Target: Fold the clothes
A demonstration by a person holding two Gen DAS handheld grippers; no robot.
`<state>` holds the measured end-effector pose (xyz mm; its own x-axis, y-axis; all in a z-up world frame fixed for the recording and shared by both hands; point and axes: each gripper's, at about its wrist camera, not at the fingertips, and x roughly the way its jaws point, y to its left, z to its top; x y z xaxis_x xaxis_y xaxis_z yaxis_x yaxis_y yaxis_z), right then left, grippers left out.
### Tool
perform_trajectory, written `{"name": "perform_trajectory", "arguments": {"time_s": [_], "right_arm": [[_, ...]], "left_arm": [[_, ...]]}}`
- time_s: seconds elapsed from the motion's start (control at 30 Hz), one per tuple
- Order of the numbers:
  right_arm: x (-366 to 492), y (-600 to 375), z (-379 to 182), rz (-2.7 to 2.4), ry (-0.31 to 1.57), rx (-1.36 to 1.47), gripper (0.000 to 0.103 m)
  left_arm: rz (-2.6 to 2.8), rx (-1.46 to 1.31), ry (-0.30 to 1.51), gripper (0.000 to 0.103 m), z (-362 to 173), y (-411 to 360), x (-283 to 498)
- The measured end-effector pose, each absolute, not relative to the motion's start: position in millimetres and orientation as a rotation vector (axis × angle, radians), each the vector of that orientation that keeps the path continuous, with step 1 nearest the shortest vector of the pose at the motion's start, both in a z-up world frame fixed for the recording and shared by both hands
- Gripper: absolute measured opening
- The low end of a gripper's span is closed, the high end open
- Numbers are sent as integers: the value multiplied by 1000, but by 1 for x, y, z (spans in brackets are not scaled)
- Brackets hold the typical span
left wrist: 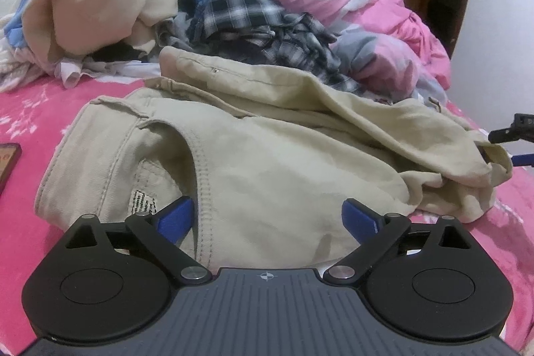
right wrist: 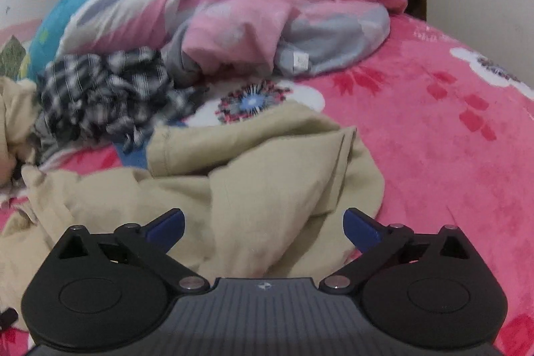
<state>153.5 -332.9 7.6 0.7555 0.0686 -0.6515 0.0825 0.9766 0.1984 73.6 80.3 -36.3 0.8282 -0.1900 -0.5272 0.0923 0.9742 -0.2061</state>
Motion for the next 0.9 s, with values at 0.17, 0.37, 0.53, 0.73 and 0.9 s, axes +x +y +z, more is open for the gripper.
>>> {"name": "perform_trajectory", "arguments": {"time_s": [0.17, 0.37, 0.53, 0.73, 0.9], "right_arm": [[152, -325, 17, -63, 729, 214, 103], [151, -320, 18, -39, 752, 182, 103], [139, -312, 24, -4, 673, 84, 103], [136, -316, 25, 61, 685, 140, 103], [133, -322, 29, 43, 639, 127, 103]], "left_arm": [[-142, -184, 581, 97, -35, 81, 73], [-148, -195, 579, 98, -35, 82, 73], [-147, -203, 572, 98, -34, 83, 72], [-144, -206, 568, 99, -34, 82, 73], [-146, -201, 568, 99, -34, 83, 72]]}}
